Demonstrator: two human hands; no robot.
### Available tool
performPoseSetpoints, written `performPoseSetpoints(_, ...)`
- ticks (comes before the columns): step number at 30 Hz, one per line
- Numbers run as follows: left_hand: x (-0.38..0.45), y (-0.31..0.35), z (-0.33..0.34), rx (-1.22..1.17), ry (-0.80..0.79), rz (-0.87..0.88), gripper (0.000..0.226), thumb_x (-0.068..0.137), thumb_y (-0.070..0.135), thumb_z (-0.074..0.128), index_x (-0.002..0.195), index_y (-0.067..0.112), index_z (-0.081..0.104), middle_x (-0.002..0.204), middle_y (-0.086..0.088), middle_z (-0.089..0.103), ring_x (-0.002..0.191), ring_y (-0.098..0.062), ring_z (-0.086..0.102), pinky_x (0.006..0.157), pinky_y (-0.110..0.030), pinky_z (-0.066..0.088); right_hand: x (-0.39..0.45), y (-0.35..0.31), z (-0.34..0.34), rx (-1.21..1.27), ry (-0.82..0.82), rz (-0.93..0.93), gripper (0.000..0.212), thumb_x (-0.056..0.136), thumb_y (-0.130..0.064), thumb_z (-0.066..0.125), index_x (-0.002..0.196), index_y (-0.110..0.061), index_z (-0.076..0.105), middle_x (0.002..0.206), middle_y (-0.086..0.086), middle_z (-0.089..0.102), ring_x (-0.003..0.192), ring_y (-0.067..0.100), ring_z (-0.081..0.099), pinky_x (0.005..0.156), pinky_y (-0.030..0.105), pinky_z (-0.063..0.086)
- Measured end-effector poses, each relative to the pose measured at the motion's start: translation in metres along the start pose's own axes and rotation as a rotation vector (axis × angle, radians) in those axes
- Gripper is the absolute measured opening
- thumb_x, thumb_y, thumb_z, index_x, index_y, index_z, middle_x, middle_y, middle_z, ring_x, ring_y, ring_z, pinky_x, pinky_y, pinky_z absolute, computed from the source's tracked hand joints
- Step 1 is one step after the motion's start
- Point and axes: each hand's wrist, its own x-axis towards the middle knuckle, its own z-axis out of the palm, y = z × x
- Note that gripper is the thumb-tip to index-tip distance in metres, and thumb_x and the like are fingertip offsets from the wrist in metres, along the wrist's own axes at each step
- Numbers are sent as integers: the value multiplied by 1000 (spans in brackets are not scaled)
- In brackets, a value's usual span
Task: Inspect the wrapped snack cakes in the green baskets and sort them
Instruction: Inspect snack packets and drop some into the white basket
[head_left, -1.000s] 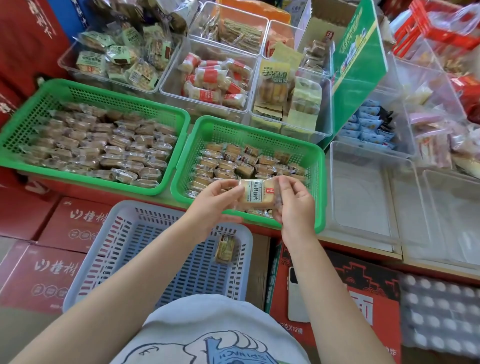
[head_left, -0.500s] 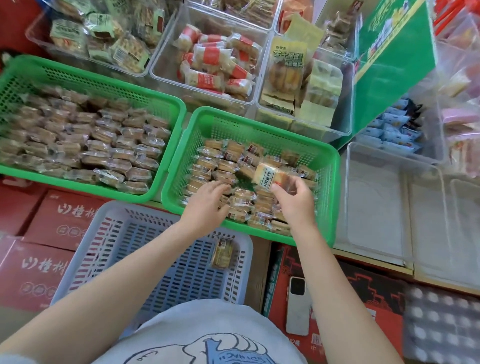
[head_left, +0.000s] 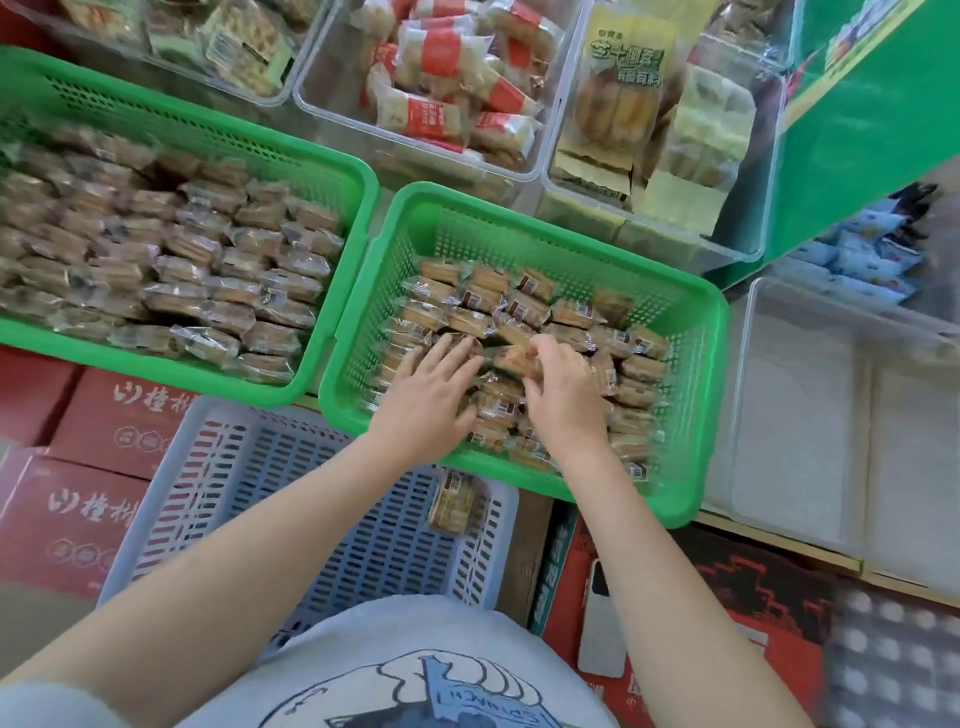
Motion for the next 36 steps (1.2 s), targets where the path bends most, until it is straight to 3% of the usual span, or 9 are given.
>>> performPoseSetpoints(5, -1, 2, -4, -10, -2, -7, 67, 103, 48, 34, 162, 25, 11, 170, 3, -1, 156, -18, -9, 126, -48, -2, 13, -2, 18, -169, -36, -97, 30, 89, 5, 58, 116, -7, 61, 101, 10, 65, 94, 31, 55, 79, 41, 45)
performPoseSetpoints(11, 4, 3, -2, 7, 3, 2, 71, 102, 51, 34, 162, 28, 1, 170, 0, 3, 156, -21, -4, 124, -50, 2, 15, 4, 25, -309, 7, -115, 17, 81, 5, 64, 93, -4, 73, 92, 15, 60, 85, 36, 55, 67, 37, 38)
performPoseSetpoints(15, 13, 7, -1, 66, 39, -2, 65, 103, 52, 30, 161, 33, 6, 167, -7, 14, 154, -28, 8, 120, -50, 15, 24, -1, 15, -274, -43, -102, 19, 95, -17, 57, 97, -6, 72, 102, 14, 54, 97, 32, 50, 76, 42, 45)
performPoseSetpoints(19, 16, 9, -1, 116, 46, 2, 59, 105, 55, 23, 160, 33, 17, 170, -8, -3, 156, -28, -5, 121, -53, 9, 44, -6, 10, -148, 31, -33, 21, 96, -10, 56, 116, -3, 61, 110, 14, 56, 103, 31, 53, 81, 42, 50)
performPoseSetpoints(22, 17, 7, 0, 97, 44, 24, 60, 105, 55, 21, 160, 31, 19, 168, -3, -18, 153, -23, -21, 122, -54, 1, 57, -6, 10, -182, -29, 33, 26, 98, -15, 57, 123, -6, 55, 118, 12, 55, 110, 29, 52, 81, 39, 49)
performPoseSetpoints(27, 19, 6, 2, 76, -9, 10, 60, 105, 54, 23, 161, 33, 15, 169, -1, -13, 156, -24, -11, 121, -55, 7, 61, -6, 15, -267, -55, 81, 19, 97, -10, 59, 115, -6, 56, 116, 12, 54, 106, 29, 55, 75, 38, 49)
performPoseSetpoints(31, 20, 6, 2, 66, -15, 1, 59, 105, 54, 23, 160, 34, 16, 169, -1, -10, 156, -24, -8, 120, -55, 9, 61, -7, 14, -303, -48, 88, 15, 96, -5, 56, 111, -5, 57, 113, 11, 55, 102, 28, 56, 68, 33, 41)
performPoseSetpoints(36, 20, 7, 2, 70, -16, -4, 58, 105, 54, 24, 159, 34, 16, 170, -1, -9, 156, -24, -8, 119, -54, 9, 58, -10, 16, -280, -69, 135, 18, 96, -4, 55, 113, -5, 57, 119, 12, 54, 110, 28, 52, 78, 36, 46)
